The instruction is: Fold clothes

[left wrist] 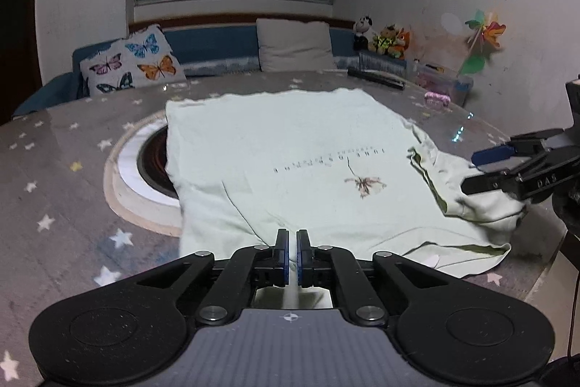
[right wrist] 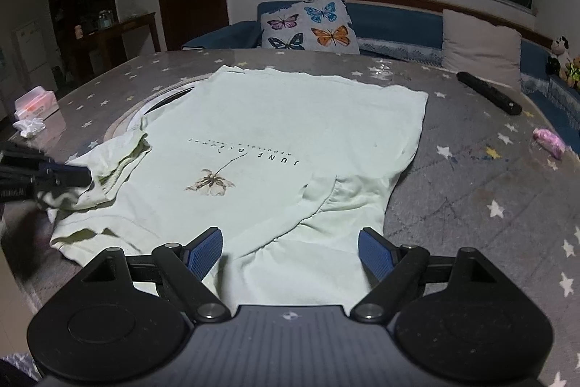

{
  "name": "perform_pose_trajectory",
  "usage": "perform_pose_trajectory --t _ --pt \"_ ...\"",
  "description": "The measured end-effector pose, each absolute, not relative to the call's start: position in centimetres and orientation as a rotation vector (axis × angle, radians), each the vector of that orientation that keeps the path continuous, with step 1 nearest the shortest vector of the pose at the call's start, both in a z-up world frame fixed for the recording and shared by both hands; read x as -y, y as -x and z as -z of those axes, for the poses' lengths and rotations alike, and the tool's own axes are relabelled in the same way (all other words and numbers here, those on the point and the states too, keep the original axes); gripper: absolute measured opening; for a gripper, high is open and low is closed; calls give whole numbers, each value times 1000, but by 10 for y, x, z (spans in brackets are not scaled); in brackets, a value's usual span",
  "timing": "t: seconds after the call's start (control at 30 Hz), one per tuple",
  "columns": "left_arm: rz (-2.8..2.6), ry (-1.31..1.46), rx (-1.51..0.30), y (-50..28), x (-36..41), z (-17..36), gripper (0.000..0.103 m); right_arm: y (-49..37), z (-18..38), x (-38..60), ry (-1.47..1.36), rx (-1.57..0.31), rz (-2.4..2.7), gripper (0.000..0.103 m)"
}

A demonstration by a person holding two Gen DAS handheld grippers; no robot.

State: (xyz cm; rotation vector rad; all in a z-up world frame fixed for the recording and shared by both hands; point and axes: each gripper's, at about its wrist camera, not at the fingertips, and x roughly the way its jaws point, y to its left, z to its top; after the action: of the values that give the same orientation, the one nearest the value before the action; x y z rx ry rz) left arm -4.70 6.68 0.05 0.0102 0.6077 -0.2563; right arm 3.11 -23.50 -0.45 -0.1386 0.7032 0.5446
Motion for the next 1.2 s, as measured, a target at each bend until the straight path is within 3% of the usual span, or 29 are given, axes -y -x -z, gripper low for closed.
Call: perform_pose_trajectory --t 0.27,0.53,0.7,0.93,1.2 --pt "253 -28 -667 51 -73 8 7 -1 4 238 194 -698 -637 78" --pt "267 -80 -663 70 -77 3 27 18 7 238 253 -741 -726 76" --pt "285 -167 -673 81 -78 3 28 21 8 243 298 -769 -720 73" --pt "331 -269 -683 93 -75 7 43 24 4 250 354 -770 -707 69" --pt "341 -394 -673 90 -68 17 45 16 12 247 388 -782 -670 60"
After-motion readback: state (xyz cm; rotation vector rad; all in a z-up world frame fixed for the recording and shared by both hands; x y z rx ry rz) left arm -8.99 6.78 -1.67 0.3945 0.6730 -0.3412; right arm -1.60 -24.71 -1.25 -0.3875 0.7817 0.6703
